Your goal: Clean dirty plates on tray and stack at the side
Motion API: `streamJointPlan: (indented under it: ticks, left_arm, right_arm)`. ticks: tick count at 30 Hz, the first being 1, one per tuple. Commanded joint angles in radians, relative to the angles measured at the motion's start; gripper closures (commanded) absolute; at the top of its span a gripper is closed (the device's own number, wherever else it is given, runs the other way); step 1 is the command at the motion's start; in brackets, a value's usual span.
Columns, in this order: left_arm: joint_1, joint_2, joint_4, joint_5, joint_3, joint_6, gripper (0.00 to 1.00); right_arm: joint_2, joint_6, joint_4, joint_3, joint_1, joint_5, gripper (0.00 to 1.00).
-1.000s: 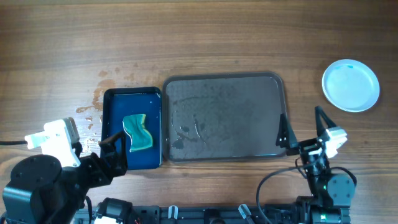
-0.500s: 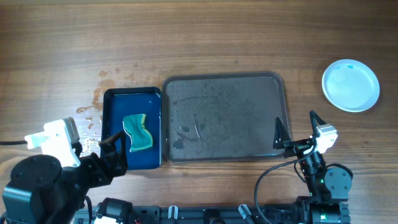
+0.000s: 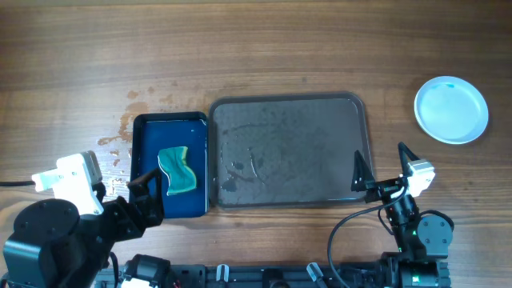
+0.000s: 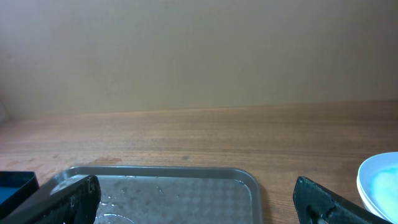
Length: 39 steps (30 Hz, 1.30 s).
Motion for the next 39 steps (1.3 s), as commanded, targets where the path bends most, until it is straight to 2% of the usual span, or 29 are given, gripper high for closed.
streamJointPlan:
  ticks: [1, 18, 23, 25, 28, 33, 39]
  left_arm:
    - [-0.006, 0.0, 0.002, -0.01, 0.007, 0.016, 0.0]
    - [-0.006, 0.0, -0.023, -0.029, 0.007, 0.016, 0.0]
    - [-0.006, 0.001, 0.11, -0.161, 0.003, 0.016, 0.0]
    - [0.003, 0.001, 0.209, -0.211, -0.018, 0.016, 0.0]
    - [0.056, -0.002, 0.333, -0.227, -0.062, 0.016, 0.0]
    - [0.201, -0.061, 0.658, -0.116, -0.28, 0.014, 0.0]
    - [0.235, -0.246, 0.975, -0.004, -0.633, 0.011, 0.0]
  right_arm:
    - [-0.002, 0.014, 0.003, -0.001, 0.005, -0.002, 0.0]
    - [-0.002, 0.014, 0.003, -0.001, 0.005, -0.002, 0.0]
    - [-0.002, 0.014, 0.003, -0.001, 0.005, -0.001, 0.0]
    - [-0.002, 0.015, 0.003, -0.001, 0.005, -0.002, 0.0]
    - [-0.002, 0.014, 0.003, -0.001, 0.005, -0.002, 0.0]
    - [-0.002, 0.014, 0.003, -0.001, 0.005, -0.002, 0.0]
    - [-0.002, 0.014, 0.003, -0.001, 0.005, -0.001, 0.0]
